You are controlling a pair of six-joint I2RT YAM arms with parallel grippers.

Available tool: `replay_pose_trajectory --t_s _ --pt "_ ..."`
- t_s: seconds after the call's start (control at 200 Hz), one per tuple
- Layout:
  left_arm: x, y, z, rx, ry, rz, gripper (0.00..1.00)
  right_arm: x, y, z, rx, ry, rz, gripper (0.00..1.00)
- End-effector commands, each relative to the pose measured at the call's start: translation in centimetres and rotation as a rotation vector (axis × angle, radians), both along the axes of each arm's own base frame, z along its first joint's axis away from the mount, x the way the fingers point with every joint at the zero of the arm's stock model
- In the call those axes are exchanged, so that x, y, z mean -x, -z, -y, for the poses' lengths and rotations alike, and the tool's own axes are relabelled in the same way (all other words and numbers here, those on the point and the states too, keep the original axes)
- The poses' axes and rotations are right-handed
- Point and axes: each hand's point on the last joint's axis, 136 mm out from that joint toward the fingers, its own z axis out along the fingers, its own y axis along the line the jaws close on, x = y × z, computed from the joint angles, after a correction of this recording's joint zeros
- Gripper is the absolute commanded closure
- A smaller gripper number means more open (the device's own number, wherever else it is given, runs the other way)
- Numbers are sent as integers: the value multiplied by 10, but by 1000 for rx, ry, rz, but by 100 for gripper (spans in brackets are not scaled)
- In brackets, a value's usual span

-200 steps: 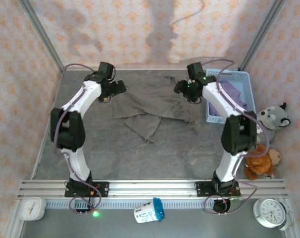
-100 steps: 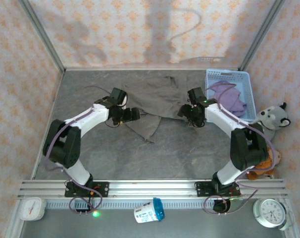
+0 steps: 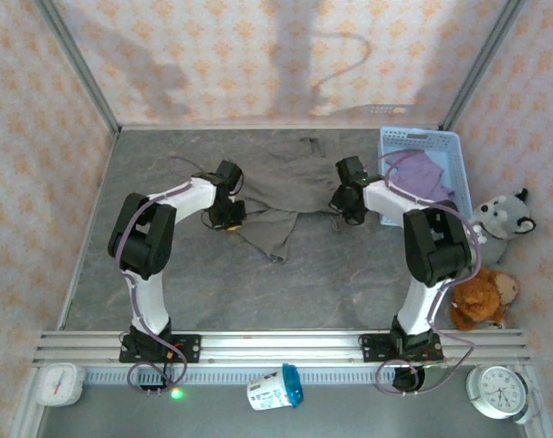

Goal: Fold and stack the mixed laundry pile

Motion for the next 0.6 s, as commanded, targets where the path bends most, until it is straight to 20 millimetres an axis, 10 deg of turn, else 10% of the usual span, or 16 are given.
replay_pose_trajectory --t_s 0.0,0.315,0.475,0.595 --pt "-24 19 -32 -123 -50 37 100 -4 -49 7 62 -21 79 99" --pt "-83 -85 -127 -186 -181 230 100 49 -131 0 44 -215 38 99" --pt "-120 -89 -128 -163 -135 219 100 10 -124 -5 38 -192 79 94" --pt "-128 -68 -110 -80 -130 131 48 -45 -94 -7 73 -134 58 48"
